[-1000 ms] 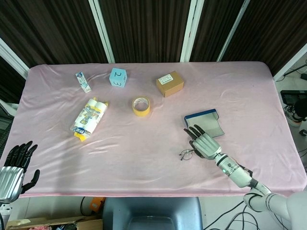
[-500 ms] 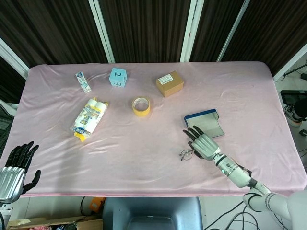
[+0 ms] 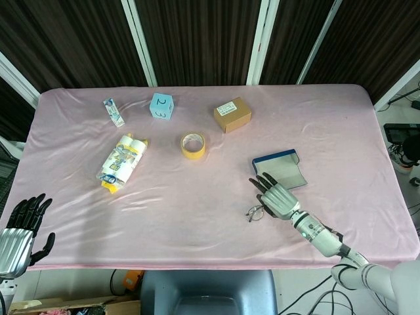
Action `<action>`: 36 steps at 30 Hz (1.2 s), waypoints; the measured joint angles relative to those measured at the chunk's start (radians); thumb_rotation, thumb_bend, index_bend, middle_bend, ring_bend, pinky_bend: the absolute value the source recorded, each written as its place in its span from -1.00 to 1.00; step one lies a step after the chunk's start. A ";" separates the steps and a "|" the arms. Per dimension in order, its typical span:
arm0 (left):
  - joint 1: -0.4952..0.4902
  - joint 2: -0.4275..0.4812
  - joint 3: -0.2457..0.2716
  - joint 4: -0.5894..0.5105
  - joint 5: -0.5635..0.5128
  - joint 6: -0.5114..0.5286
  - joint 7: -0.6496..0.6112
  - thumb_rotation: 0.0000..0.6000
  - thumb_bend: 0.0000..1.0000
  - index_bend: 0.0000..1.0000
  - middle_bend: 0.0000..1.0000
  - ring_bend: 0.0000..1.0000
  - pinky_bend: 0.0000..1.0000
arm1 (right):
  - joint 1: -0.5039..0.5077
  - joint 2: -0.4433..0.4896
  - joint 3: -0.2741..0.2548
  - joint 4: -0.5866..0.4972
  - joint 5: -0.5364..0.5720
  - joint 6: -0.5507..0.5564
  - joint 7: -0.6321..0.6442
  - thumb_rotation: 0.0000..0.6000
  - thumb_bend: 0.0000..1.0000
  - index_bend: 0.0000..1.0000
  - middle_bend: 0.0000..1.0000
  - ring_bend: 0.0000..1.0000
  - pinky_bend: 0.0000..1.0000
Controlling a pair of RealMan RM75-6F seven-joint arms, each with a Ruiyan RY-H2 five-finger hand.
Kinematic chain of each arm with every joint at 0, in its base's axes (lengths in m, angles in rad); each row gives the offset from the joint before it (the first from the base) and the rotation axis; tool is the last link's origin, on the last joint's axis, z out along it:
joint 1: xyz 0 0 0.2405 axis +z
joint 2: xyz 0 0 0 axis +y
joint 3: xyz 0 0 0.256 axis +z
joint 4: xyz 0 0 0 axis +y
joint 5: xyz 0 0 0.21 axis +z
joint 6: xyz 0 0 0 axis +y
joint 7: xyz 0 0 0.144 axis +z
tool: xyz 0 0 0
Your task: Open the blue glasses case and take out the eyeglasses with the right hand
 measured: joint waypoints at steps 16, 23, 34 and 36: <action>0.001 0.005 0.000 0.003 0.001 0.004 -0.017 1.00 -0.15 -1.00 -1.00 -1.00 -0.84 | 0.078 -0.076 0.109 -0.023 0.054 -0.035 -0.049 1.00 0.18 0.49 -0.72 -1.00 -1.00; 0.003 0.008 -0.001 0.004 0.001 0.009 -0.028 1.00 -0.14 -1.00 -1.00 -1.00 -0.84 | 0.171 -0.196 0.230 -0.012 0.161 -0.103 -0.157 1.00 0.18 0.47 -0.72 -1.00 -1.00; 0.008 0.018 0.000 0.015 -0.001 0.015 -0.058 1.00 -0.15 -1.00 -1.00 -1.00 -0.84 | 0.323 -0.450 0.352 0.157 0.347 -0.200 -0.369 1.00 0.18 0.33 -0.72 -1.00 -1.00; 0.008 0.019 0.002 0.016 0.003 0.017 -0.058 1.00 -0.15 -1.00 -1.00 -1.00 -0.84 | 0.335 -0.479 0.356 0.185 0.362 -0.207 -0.395 1.00 0.18 0.15 -0.72 -1.00 -1.00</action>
